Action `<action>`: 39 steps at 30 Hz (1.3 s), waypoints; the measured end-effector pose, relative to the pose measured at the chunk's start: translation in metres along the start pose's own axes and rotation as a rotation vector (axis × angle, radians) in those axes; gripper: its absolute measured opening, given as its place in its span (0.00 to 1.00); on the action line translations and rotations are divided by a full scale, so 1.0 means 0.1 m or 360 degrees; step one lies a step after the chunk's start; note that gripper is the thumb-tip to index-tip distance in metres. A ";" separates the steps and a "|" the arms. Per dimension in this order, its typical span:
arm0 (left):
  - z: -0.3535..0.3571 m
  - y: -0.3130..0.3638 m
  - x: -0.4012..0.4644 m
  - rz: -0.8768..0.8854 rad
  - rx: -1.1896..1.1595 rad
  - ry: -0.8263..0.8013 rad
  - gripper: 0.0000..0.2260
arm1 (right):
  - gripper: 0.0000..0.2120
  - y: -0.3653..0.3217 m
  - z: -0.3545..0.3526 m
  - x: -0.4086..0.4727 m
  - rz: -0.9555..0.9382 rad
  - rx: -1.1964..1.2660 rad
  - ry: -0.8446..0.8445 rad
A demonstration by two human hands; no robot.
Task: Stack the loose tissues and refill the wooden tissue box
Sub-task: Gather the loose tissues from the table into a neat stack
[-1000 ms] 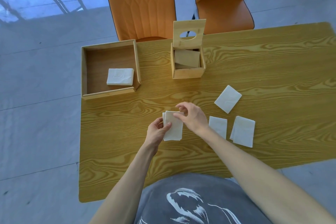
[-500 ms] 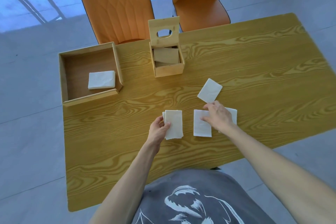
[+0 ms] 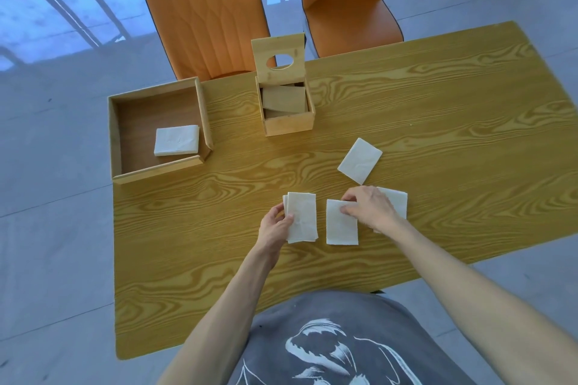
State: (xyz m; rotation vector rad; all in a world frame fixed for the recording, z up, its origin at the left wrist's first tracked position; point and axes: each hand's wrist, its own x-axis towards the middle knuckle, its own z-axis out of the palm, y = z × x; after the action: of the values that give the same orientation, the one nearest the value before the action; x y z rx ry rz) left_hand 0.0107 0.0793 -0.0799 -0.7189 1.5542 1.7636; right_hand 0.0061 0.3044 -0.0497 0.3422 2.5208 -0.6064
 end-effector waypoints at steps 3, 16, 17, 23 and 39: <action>0.00 0.00 0.00 -0.0013 -0.0010 0.0002 0.17 | 0.07 0.00 -0.15 -0.02 -0.0073 0.0424 -0.0286; -0.02 0.07 -0.04 -0.0105 -0.0059 -0.0107 0.15 | 0.14 -0.39 -0.08 0.19 -0.0130 0.1074 -0.0832; -0.02 0.08 -0.04 -0.0113 -0.0058 -0.0113 0.14 | 0.14 -0.41 -0.03 0.21 -0.0123 0.1065 -0.0794; -0.04 0.08 -0.05 -0.0118 -0.0091 -0.0122 0.12 | 0.09 -0.46 0.18 0.24 -0.0073 0.0978 -0.0432; 0.07 0.00 0.01 0.0017 0.0105 0.0092 0.13 | 0.14 -0.18 0.31 0.02 -0.0064 0.0501 0.0284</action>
State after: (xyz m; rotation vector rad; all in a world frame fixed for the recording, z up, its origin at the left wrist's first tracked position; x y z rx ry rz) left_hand 0.0100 0.0868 -0.0792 -0.7361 1.6494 1.7042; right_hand 0.0117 0.2739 -0.0680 0.4781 2.6042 -1.0345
